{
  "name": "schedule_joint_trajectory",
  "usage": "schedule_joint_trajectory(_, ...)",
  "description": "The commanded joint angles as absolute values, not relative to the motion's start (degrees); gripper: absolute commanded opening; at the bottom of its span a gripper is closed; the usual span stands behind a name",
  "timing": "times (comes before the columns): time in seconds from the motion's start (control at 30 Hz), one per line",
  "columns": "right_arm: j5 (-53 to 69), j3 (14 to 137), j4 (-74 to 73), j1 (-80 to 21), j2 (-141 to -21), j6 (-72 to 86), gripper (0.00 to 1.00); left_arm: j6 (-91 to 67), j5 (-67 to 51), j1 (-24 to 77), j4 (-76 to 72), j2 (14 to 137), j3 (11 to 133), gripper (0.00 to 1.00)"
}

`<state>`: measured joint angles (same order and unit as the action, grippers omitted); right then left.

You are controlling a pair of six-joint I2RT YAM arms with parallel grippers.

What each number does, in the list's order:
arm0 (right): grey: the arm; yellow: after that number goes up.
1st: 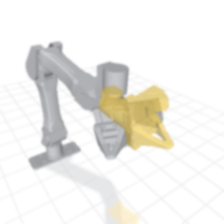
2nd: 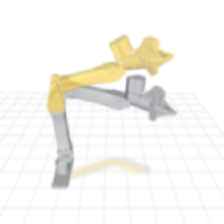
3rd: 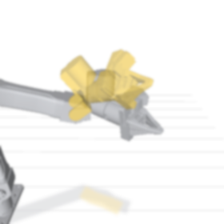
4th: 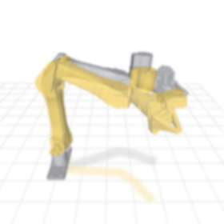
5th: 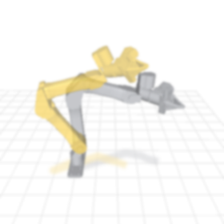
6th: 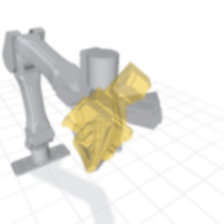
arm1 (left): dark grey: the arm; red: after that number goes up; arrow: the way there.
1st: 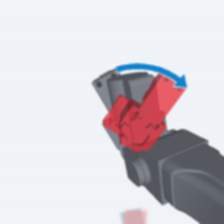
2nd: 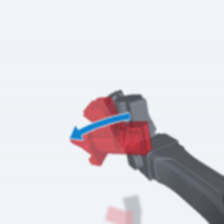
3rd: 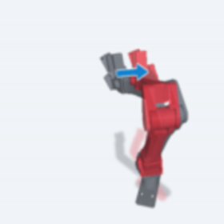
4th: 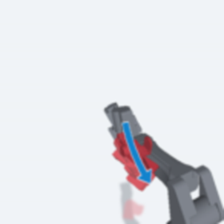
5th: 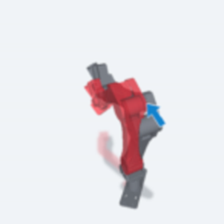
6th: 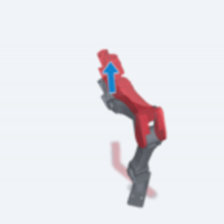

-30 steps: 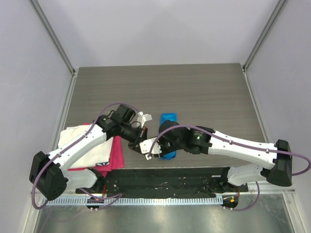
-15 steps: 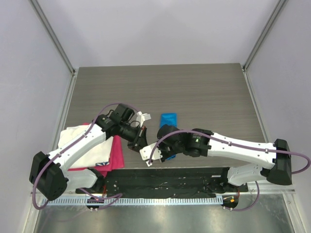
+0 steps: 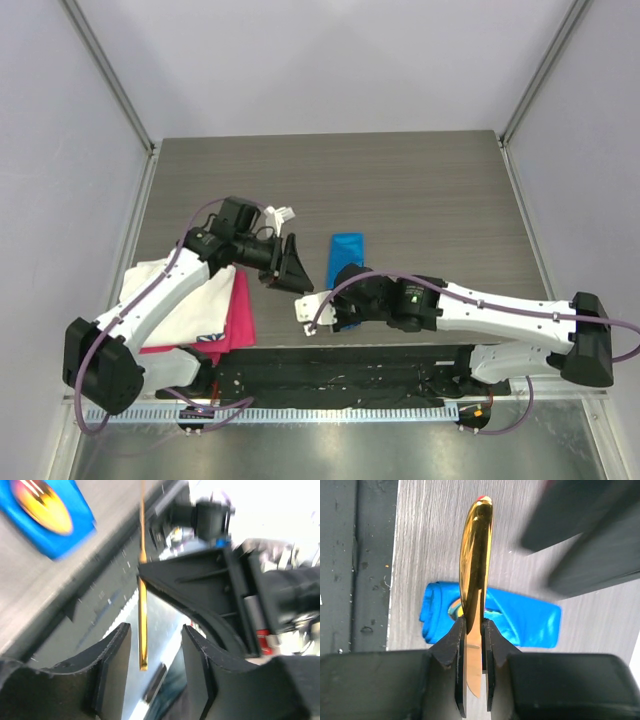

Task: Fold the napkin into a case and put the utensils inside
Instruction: Pass from the left arm to the right, then insert the knife into the folded napkin.

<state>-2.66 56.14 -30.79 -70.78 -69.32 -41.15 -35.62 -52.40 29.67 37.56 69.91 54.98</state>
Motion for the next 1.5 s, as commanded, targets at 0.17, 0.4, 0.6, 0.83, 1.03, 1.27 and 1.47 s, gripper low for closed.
schedule_joint_trajectory(0.17, -5.54, 52.03, -23.29, -61.98, -64.6, -16.41, 0.01, -38.93, -38.76, 15.21, 34.2, 65.66, 53.55, 0.5)
schedule_joint_trajectory(0.4, -0.81, 50.89, -25.92, -49.32, -63.63, 5.13, 0.01, -48.42, -41.13, 15.12, 19.27, 65.92, 45.79, 0.34)
schedule_joint_trajectory(0.6, 10.69, 49.04, -28.46, -41.67, -67.75, 23.17, 0.01, -51.94, -36.92, 24.59, 12.4, 71.35, 45.61, 0.28)
schedule_joint_trajectory(0.83, 21.27, 52.99, -34.1, -40.69, -79.53, 32.34, 0.01, -56.42, -32.7, 33.48, 2.47, 80.85, 45.7, 0.17)
schedule_joint_trajectory(1.03, 22.93, 56.51, -38.4, -39.03, -82.7, 34.01, 0.01, -56.43, -31.12, 39.1, 0.44, 87.44, 48.08, 0.12)
schedule_joint_trajectory(1.27, 25.49, 57.56, -39.63, -37.18, -86.12, 34.72, 0.01, -56.69, -29.36, 42.71, -2.02, 91.4, 46.59, 0.1)
schedule_joint_trajectory(1.47, 27.16, 58.27, -39.99, -35.6, -88.33, 34.89, 0.01, -57.21, -29.0, 43.86, -3.78, 91.23, 43.43, 0.09)
